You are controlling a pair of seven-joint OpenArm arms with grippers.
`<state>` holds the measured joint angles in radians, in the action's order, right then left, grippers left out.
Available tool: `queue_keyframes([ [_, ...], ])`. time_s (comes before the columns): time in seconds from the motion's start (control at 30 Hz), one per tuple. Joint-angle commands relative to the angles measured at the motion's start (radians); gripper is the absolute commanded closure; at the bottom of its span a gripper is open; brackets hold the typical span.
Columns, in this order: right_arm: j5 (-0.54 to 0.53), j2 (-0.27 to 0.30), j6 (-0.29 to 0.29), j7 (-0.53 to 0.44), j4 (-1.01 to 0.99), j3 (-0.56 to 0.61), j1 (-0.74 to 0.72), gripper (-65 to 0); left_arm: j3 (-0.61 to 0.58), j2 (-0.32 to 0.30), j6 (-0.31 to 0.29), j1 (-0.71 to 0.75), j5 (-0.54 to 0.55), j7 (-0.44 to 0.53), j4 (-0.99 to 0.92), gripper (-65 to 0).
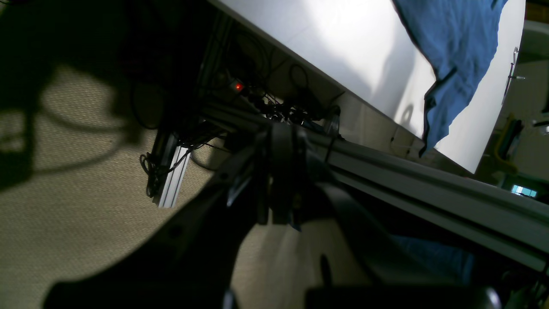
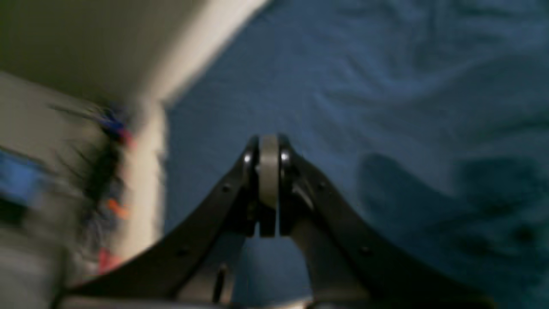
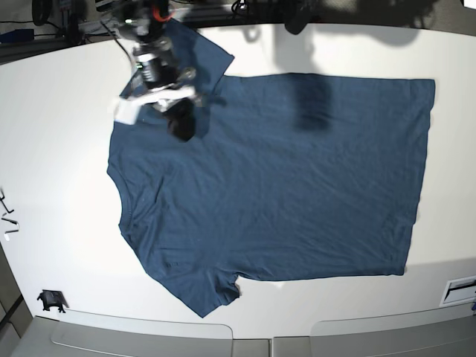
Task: Fold the T-shirt properly
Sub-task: 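Lower the right gripper to the shirt's shoulder corner near the collar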
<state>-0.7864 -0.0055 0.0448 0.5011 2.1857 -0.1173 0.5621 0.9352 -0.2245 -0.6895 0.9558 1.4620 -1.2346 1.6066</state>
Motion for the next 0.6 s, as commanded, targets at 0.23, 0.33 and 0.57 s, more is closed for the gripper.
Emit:
queue_keyframes([
  [0.23, -0.296, -0.114, -0.109, 0.113, 0.017, -0.411, 0.007, 0.0, 0.011, -0.009, -0.009, 0.019, 0.022, 0.0, 0.011, 0.0],
  [0.33, -0.291, -0.114, -0.108, 0.123, 0.003, -0.468, 0.027, 0.0, 0.011, -0.009, -0.009, 0.019, 0.022, -0.007, 0.011, 0.0],
  [0.57, -0.154, -0.113, -0.109, 0.134, -0.14, -0.492, 0.055, 0.0, 0.011, -0.009, -0.009, 0.019, 0.022, -0.008, 0.011, 0.0],
])
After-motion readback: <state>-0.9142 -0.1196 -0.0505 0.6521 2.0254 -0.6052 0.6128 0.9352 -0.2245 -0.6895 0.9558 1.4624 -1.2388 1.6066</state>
